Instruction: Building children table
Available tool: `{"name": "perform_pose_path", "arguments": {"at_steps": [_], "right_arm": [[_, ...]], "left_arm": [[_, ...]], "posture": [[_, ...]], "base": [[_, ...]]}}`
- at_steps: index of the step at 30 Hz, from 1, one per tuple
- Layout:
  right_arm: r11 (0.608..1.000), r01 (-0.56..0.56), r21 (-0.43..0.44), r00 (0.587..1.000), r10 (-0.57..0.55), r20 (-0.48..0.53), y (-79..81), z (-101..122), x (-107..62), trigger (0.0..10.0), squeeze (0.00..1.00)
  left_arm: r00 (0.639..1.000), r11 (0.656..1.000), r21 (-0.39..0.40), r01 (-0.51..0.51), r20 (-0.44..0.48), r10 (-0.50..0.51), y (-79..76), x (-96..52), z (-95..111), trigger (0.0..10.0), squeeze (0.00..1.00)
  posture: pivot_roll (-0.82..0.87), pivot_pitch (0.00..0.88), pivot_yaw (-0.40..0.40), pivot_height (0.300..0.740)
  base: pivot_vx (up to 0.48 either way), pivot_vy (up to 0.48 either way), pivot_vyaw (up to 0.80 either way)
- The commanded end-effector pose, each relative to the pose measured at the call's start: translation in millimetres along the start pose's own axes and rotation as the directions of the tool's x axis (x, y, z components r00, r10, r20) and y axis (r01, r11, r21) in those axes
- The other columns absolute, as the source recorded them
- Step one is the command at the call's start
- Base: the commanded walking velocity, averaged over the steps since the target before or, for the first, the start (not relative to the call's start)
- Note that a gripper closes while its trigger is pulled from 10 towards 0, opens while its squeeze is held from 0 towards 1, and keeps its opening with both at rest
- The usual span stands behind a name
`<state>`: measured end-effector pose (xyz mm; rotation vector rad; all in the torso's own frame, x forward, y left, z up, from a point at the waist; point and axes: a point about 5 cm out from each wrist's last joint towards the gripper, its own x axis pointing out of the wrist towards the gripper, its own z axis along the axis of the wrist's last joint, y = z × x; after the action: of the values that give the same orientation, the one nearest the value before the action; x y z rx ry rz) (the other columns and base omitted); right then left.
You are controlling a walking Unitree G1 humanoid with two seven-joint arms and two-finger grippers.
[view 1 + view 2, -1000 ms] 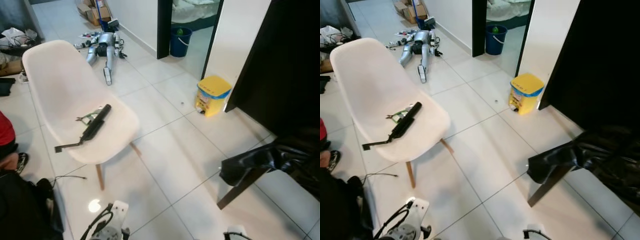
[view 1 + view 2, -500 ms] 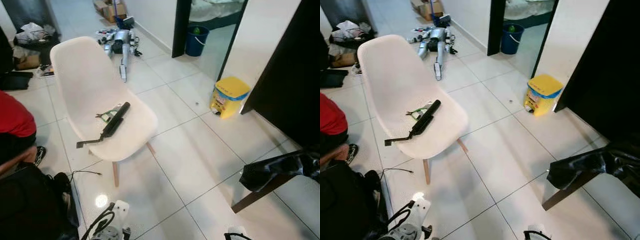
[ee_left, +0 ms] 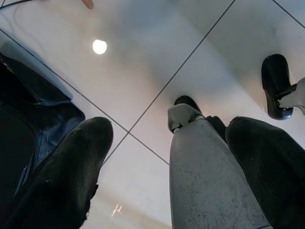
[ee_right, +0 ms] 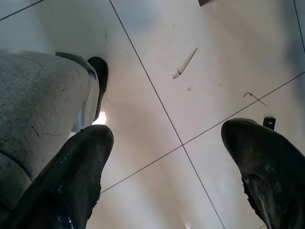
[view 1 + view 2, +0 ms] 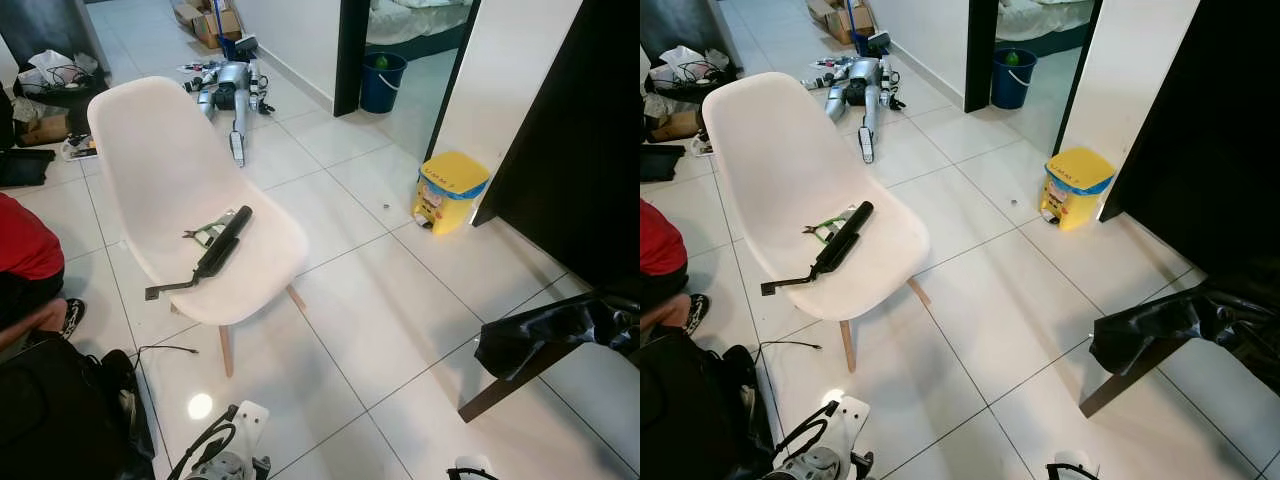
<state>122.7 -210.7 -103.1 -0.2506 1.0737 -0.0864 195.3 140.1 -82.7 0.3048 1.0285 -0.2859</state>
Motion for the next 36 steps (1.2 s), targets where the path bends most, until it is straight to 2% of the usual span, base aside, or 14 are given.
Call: {"name": "perform_pose_path", "arguments": {"at_steps": [1,7,8,13,18,22,24,27,36], "right_arm": [[1.000,-0.029,0.012,0.999,0.029,-0.026,8.5,-5,-1.2,10.0,0.00],[0.999,-0.049,-0.019,0.999,0.049,0.008,8.8,3,0.1,10.0,0.00],[0.996,-0.070,-0.059,0.997,0.073,0.040,8.9,11,1.3,10.0,0.00],[0.994,-0.074,-0.078,0.995,0.079,0.062,7.5,19,2.6,10.0,0.00],[0.990,-0.085,-0.112,0.990,0.097,0.103,8.0,37,5.2,10.0,0.00],[0.989,-0.104,-0.110,0.986,0.117,0.122,11.3,44,5.5,10.0,0.00],[0.984,-0.150,-0.094,0.974,0.164,0.156,20.2,56,5.4,10.0,0.00],[0.981,-0.175,-0.084,0.968,0.187,0.166,26.0,59,4.9,10.0,0.00],[0.981,-0.190,-0.035,0.970,0.193,0.148,29.9,54,4.3,10.0,0.00]], "left_arm": [[1.000,1.000,0.020,0.010,-0.009,-0.010,-0.3,-0.2,-3,10.0,0.00],[1.000,0.999,0.042,0.016,0.008,-0.016,2.3,-0.4,-1,10.0,0.00],[1.000,1.000,0.025,0.002,0.010,-0.003,5.7,-0.8,-3,10.0,0.00],[1.000,1.000,0.008,-0.008,0.009,0.008,8.0,-1.2,-5,10.0,0.00],[0.999,0.999,-0.039,-0.022,0.029,0.024,13.2,-1.7,-3,10.0,0.00],[0.999,0.998,-0.051,-0.029,0.036,0.031,14.8,-1.8,-1,10.0,0.00],[0.998,0.996,-0.076,-0.038,0.046,0.042,16.7,-1.9,0,10.0,0.00],[0.998,0.996,-0.076,-0.041,0.047,0.044,17.1,-2.0,0,10.0,0.00],[0.998,0.998,-0.063,-0.029,0.050,0.032,17.3,-2.4,-3,10.0,0.00]], "posture": [[0.00,0.000,0.013,0.740],[0.02,0.000,0.001,0.740],[0.04,0.000,-0.016,0.740],[0.07,0.000,-0.032,0.740],[0.13,0.000,-0.080,0.740],[0.14,0.000,-0.087,0.740],[0.15,0.000,-0.094,0.740],[0.16,0.000,-0.091,0.740],[0.14,0.000,-0.054,0.740]], "base": [[0.000,0.000,0.00],[0.000,0.000,0.00],[0.000,0.000,0.00],[0.000,0.000,0.00],[0.000,0.000,0.00],[0.000,0.000,0.00],[0.000,0.000,0.00],[0.000,0.000,0.00],[0.000,0.000,0.00]]}}
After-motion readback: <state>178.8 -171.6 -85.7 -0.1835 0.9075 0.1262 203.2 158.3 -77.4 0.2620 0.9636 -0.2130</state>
